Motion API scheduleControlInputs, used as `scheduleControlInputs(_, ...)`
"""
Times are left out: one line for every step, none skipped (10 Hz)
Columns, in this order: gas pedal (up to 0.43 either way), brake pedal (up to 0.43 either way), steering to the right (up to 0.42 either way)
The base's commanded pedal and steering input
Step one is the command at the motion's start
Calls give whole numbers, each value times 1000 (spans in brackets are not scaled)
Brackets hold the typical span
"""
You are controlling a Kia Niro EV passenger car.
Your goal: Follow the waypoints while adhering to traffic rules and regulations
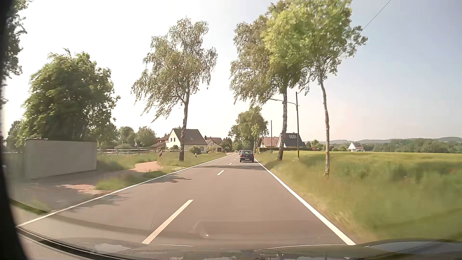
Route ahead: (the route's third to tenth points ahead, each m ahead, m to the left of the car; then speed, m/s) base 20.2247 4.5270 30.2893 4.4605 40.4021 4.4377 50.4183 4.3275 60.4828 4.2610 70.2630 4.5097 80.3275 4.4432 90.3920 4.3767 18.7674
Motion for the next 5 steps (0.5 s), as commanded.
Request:
scheduleControlInputs(169, 0, -2)
scheduleControlInputs(169, 0, -3)
scheduleControlInputs(169, 0, -2)
scheduleControlInputs(169, 0, -3)
scheduleControlInputs(169, 0, -2)
